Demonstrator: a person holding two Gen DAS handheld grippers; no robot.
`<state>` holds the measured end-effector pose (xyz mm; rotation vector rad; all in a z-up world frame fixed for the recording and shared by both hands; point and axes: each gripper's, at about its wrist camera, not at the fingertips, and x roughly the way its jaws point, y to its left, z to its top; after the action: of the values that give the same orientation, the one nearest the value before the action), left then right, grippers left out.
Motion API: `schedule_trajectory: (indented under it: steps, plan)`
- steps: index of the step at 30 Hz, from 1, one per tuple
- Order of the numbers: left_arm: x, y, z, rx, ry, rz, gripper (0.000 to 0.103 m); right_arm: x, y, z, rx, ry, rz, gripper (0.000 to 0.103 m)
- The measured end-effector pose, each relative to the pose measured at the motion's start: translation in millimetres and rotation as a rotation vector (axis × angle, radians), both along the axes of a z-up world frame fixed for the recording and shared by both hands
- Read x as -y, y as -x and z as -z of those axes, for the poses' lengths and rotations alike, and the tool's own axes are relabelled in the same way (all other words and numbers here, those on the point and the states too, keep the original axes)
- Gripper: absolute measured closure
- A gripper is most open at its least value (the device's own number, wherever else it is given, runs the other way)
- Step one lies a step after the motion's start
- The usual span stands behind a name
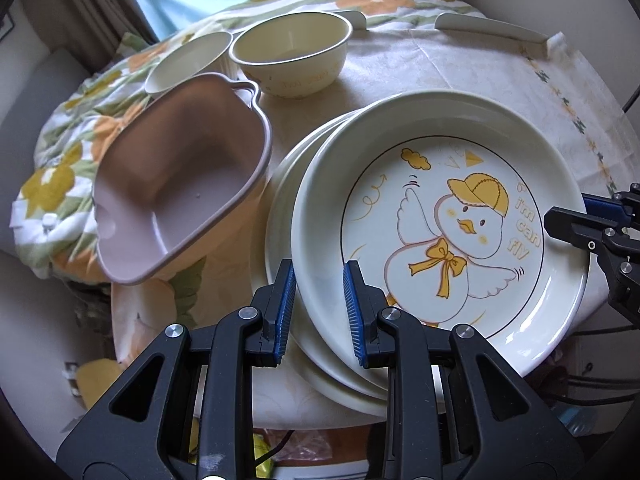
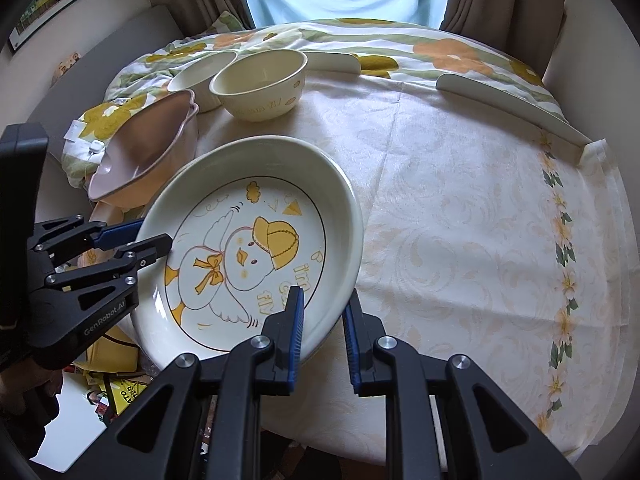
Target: Organize plates and bowls
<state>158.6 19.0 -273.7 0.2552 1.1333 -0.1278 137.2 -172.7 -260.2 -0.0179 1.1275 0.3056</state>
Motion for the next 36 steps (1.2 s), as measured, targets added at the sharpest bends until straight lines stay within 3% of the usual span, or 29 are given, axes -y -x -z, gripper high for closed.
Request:
schedule_trajectory:
  steps: [9,22,31,36]
  plan:
    - [4,7,-3,0.033,-0.066,0.018,0.081,-7,-1,1,0.012,0.048,0.006,0.085]
    - [0,11,-6,0.051,-0.095,0.011,0.081,-13,-1,5,0.01,0.088,0.017,0.085]
    - [-1,10,-8,0.048,-0.074,-0.003,0.081,-13,-3,5,0.012,0.084,0.018,0.085]
    - [4,10,-4,0.042,-0.115,-0.005,0.08,-9,-2,5,0.008,0.055,0.032,0.085]
